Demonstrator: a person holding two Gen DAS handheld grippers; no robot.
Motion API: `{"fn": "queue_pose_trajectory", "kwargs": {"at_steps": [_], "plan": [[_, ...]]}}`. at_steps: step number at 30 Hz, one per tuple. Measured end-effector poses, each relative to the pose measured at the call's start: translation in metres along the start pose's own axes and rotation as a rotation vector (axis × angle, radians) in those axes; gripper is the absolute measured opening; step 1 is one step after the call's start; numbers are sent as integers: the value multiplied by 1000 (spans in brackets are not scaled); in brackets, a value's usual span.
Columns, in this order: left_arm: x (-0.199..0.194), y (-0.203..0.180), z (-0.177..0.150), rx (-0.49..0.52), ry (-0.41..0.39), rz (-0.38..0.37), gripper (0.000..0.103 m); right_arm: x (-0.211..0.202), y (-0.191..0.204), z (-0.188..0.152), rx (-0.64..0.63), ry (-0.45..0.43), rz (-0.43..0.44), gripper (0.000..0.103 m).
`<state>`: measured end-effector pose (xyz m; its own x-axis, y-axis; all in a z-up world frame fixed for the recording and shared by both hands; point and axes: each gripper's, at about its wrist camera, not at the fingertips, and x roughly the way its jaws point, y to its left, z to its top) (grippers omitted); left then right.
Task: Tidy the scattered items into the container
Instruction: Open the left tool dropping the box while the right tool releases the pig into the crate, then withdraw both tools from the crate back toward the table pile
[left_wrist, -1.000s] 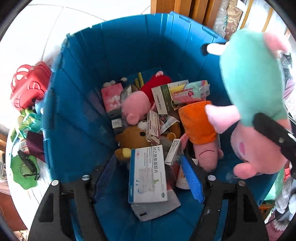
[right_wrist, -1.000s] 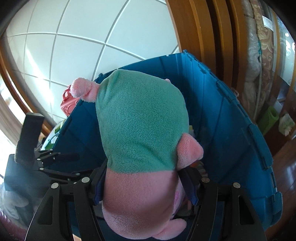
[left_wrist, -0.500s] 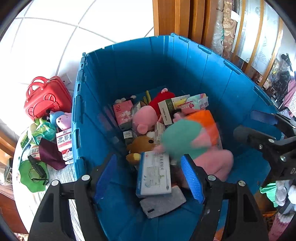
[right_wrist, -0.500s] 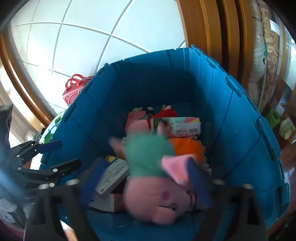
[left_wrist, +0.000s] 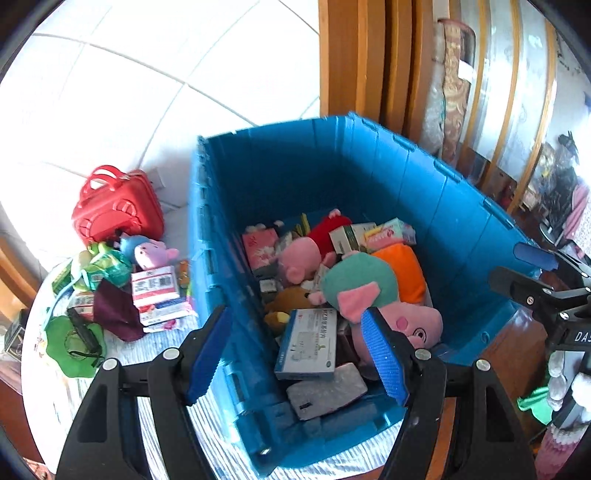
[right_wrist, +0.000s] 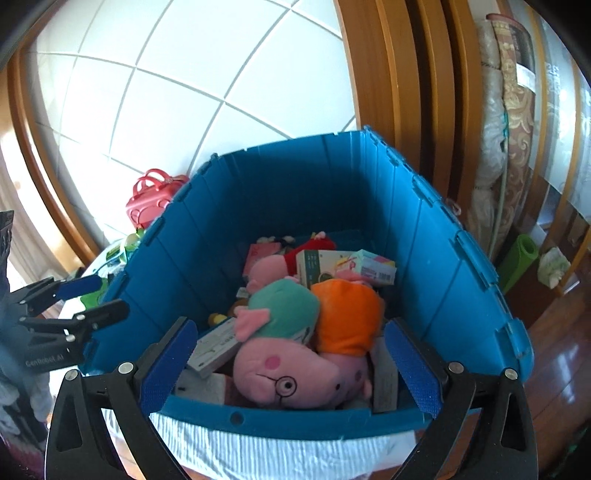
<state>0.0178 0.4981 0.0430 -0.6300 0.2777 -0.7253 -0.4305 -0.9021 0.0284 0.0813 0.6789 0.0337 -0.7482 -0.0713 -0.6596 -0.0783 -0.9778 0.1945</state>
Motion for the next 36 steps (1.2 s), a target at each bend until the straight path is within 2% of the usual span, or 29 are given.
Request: {"fn": "queue_pose_trajectory", "kwargs": {"at_steps": [4,10,18,21,24,29,36], "plan": [[-15,4,-5,-12,-29,-1,77,-10,6,-2,-1,-27,25,103],[-33,4,-14,-16,-75,12,78,-16,16,-7,-17,-38,34,103],[-69,24,-41,-56,-254,125,84,-27,25,-13,-12,-82,85,103],[-76,41,-53,-80,-264,146,94,-28,38,-14,-16,-91,102,103],[-80,71,-67,-142,-255,135,94,-19,58,-16,-28,-70,112,103],[-90,142,-98,-223,-246,190,94,-6,107,-21,-64,-45,121,103],[-104,260,-156,-298,-211,229,94,-3,212,-27,-97,-98,134,103]]}}
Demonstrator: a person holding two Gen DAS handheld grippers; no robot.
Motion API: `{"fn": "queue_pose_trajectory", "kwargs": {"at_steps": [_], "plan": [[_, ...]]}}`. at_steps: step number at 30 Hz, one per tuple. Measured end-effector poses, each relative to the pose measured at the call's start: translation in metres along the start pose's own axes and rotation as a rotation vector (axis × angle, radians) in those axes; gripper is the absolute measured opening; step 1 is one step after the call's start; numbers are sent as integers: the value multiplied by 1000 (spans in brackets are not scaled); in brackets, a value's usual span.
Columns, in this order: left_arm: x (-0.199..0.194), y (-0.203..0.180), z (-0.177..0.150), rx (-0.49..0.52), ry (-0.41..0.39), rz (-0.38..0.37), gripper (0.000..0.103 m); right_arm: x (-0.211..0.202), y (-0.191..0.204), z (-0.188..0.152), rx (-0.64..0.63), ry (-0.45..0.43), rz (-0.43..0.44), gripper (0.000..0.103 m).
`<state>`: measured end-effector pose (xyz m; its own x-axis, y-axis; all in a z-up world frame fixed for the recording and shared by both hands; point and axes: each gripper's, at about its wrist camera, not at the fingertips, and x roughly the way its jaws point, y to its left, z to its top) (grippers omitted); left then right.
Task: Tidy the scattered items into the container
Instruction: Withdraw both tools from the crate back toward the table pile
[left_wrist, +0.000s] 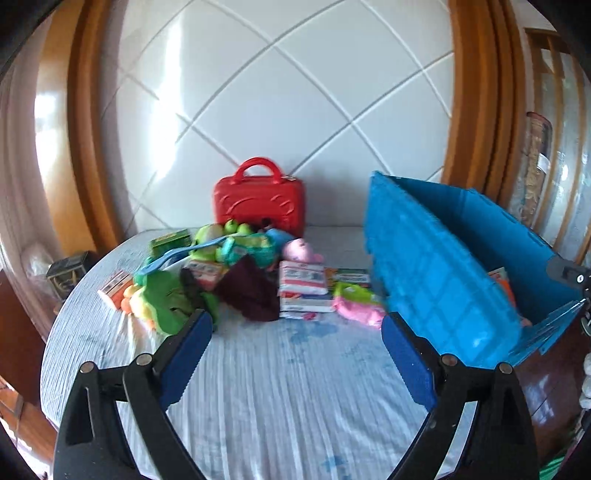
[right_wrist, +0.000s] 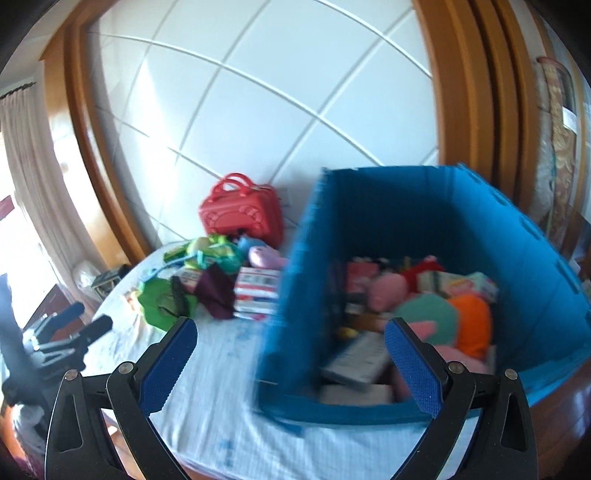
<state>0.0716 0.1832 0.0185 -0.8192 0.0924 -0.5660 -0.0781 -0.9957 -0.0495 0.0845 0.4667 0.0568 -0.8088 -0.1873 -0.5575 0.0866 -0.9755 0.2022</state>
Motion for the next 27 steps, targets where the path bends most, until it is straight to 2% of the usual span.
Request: {"fn": "queue_pose_trajectory", "kwargs": {"at_steps": [7,11,18,27], "plan": [[18,114,-17,-37,66,43,94,37,110,-6,-14,7,21,103],[36,156,-27,-68,128,50,94,64,149,-19,-4,73,32,103],[74,198,-48,-133,226,72,94,115,163,-33,5,182,12,103],[126,215,-45,-184,314,190,94,195,149,-26,24,258,87,103]]}}
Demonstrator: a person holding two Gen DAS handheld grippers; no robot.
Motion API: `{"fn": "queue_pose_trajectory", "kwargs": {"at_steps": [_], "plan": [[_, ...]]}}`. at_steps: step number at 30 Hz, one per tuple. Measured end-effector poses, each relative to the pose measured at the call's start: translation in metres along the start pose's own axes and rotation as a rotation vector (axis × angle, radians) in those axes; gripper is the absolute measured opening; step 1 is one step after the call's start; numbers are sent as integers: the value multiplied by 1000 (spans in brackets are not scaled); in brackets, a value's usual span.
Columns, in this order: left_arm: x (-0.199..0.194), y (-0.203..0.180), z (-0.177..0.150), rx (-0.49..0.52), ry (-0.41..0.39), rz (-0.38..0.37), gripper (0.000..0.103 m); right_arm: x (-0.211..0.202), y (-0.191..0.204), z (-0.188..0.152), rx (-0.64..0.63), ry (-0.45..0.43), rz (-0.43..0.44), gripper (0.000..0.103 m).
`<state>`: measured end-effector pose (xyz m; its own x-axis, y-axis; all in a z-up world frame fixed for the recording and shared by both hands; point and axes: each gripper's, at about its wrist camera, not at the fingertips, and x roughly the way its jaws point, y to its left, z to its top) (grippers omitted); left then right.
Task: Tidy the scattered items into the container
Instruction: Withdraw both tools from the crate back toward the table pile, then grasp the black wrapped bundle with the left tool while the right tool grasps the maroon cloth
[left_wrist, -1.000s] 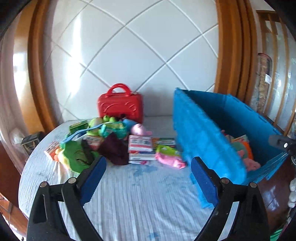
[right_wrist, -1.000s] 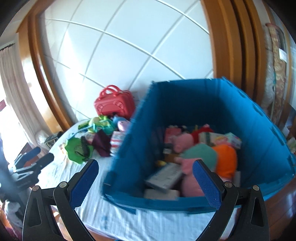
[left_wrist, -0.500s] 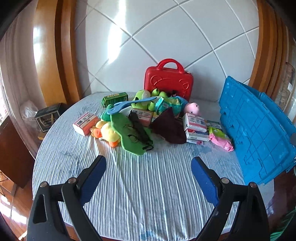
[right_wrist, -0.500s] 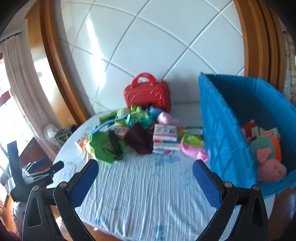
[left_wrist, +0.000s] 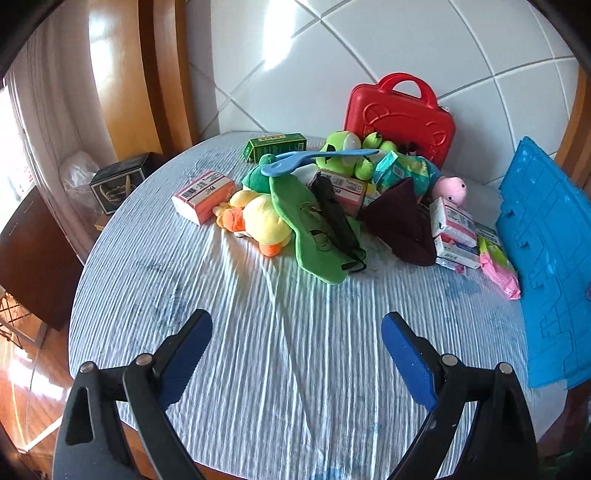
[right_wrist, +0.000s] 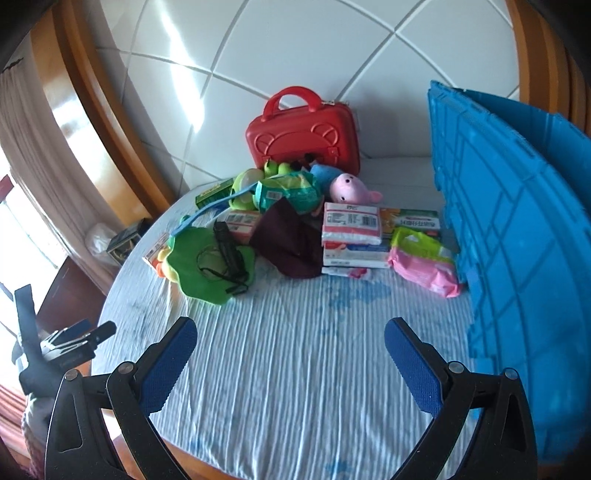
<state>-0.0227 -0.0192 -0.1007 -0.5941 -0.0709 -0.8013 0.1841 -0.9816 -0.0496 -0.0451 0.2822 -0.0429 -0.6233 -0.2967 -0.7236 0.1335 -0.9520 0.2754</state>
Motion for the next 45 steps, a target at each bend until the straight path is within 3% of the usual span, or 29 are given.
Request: {"fn": "queue_pose_trajectory", "kwargs": {"at_steps": [10,19,21,23,25,29,33,40,41,45], "plan": [[75,-38,26,10,112,-8,94,95,-25,29,-28,138,26,103],[166,-64,97,24,108,-30,94,168,-7,58,-49,186,10,103],[200,-67,108,20,146,-29,90,183,-4,68,-49,187,7,103],[229,-71,114,28,187,-18,78,199,-3,76,-44,191,6,103],[253,-73,115,31,229,-18,73,217,-1,83,-45,200,8,103],[273,-77,114,40,239,-31,70,263,10,92,-98,250,-7,101],[294,-78,116,9,260,-87,69,307,13,95,-111,291,-1,85],[325,-85,112,-1,268,-18,70,371,12,95,-169,317,1,85],[326,-87,111,-6,265,-13,77,378,12,92,-185,320,-20,85],[328,-88,111,-33,254,-16,80,391,11,84,-207,297,-65,103]]}}
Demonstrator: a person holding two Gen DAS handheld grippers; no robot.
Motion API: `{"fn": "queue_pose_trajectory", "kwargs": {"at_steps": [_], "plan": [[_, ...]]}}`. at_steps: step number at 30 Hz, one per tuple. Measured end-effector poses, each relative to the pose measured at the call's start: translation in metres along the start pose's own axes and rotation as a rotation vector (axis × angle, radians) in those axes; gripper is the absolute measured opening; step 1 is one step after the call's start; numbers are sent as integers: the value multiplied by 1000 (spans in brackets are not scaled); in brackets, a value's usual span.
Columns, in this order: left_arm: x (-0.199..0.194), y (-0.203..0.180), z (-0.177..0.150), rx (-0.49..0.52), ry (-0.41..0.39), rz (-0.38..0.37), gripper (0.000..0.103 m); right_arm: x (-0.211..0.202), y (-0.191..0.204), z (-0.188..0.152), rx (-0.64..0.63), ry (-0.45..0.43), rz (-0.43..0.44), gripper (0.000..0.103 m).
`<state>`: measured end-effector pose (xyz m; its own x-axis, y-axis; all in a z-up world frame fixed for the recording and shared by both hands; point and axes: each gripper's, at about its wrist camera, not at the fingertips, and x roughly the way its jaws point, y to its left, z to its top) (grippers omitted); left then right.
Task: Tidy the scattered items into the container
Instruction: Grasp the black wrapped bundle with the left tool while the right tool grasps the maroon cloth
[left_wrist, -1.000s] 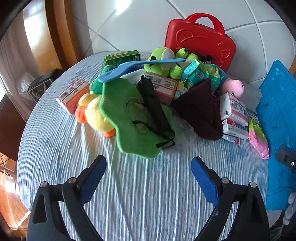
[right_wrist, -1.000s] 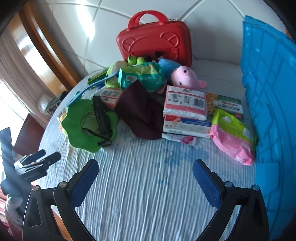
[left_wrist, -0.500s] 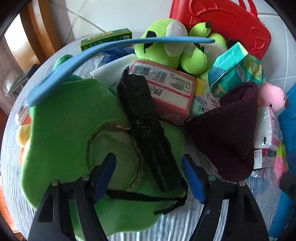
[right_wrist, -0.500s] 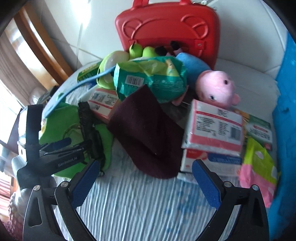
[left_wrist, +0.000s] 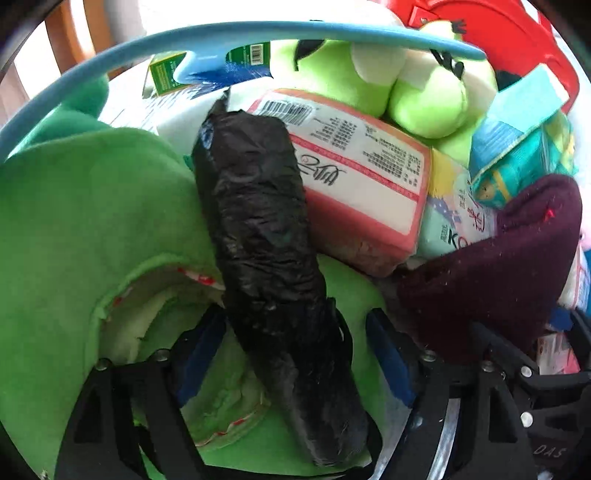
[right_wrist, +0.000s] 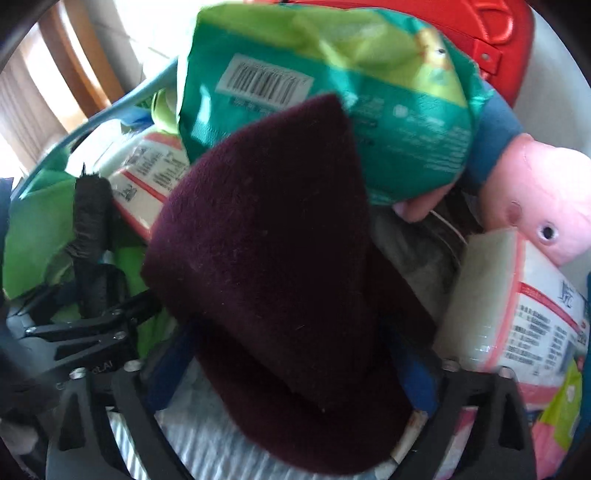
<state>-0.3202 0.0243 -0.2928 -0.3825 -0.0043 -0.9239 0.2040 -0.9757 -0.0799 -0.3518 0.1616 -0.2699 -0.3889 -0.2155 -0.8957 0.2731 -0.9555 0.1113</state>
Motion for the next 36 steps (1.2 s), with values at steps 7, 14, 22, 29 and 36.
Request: {"fn": "queue_pose_trajectory", "kwargs": {"at_steps": [7,14,22,29,36], "plan": [[-8,-8,-6,58,-18,20,67,-1,-6,-10,3,-55,-22,103],[-15,-17,-5,82,-27,44,51,-39,-6,-3,11,-140,27,82],[-23,-23,-6,66,-45,29,35,-25,-5,-11,-10,-122,38,60],[-72,-43,-27,104,-129,-1,33,-65,-16,-22,43,-145,106,30],[-156,-36,-43,138,-281,-9,33,-139,-18,-42,41,-244,154,28]]}}
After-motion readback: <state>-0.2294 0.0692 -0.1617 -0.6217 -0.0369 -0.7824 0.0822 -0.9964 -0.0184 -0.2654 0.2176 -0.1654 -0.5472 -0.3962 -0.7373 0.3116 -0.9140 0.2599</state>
